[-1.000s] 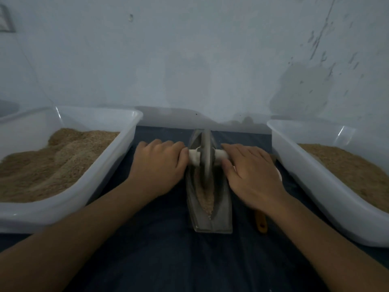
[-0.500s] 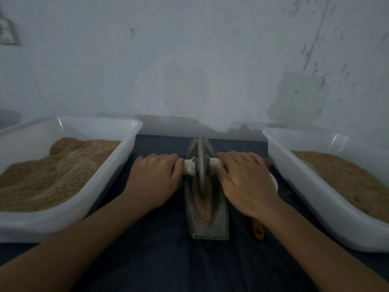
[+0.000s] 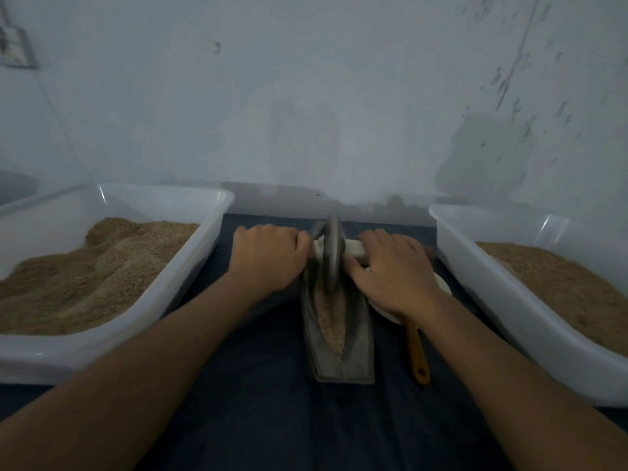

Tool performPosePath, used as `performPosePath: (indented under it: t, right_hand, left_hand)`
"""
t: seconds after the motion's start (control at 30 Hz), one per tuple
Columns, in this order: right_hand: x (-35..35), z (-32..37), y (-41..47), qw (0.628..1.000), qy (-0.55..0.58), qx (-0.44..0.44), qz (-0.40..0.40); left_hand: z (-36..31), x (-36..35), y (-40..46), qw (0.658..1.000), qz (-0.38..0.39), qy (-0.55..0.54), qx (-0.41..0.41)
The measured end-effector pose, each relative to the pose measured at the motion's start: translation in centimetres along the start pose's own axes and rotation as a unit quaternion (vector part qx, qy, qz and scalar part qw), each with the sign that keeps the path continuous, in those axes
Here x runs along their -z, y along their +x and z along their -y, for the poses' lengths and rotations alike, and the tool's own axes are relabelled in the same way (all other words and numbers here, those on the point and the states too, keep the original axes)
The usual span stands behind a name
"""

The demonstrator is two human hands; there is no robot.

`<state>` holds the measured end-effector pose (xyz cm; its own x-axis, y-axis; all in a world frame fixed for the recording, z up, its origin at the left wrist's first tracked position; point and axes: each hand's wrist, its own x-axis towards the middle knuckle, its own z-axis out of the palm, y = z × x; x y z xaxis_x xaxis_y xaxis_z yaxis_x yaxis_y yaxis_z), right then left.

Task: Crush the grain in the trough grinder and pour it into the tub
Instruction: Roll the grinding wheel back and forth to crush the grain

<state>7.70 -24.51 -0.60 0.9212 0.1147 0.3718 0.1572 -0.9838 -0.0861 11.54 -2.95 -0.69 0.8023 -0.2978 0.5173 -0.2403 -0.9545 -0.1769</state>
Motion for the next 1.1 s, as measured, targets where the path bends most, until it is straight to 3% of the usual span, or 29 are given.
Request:
performPosePath:
  t: [0.13, 0.27, 0.37, 0.63, 0.77, 1.0, 1.1]
  right_hand:
    - [-0.1, -0.3, 2.0, 0.999, 0.011, -0.026, 0.038]
    - [0.2, -0.1, -0.8, 1.000, 0.029, -0.006, 0.010]
    - [1.1, 0.3, -4.0, 0.999, 0.043, 0.023, -0.002]
    - [2.2, 0.8, -8.3, 0.997, 0.019, 0.063, -0.033]
    - [1.3, 0.4, -5.6, 0.999, 0.032, 0.038, -0.022]
    - [-0.1, -0.1, 1.6, 0.999, 0.018, -0.034, 0.039]
    - [-0.3, -0.3, 0.6, 0.999, 0.029, -0.024, 0.019]
  left_hand:
    - [-0.1, -0.3, 3.1, 0.997, 0.061, -0.026, 0.026]
    - [-0.3, -0.2, 0.3, 0.999, -0.028, -0.019, 0.020]
    - [0.0, 0.2, -3.3, 0.994, -0.078, -0.080, 0.007]
    - [0.9, 1.5, -8.6, 0.987, -0.102, -0.099, -0.072]
    - [0.5, 0.8, -5.7, 0.992, -0.092, -0.079, -0.045]
    - [-0.3, -0.6, 1.8, 0.999, 0.008, -0.039, 0.023]
    - [-0.5, -0.4, 1.5, 0.998, 0.000, -0.045, 0.037]
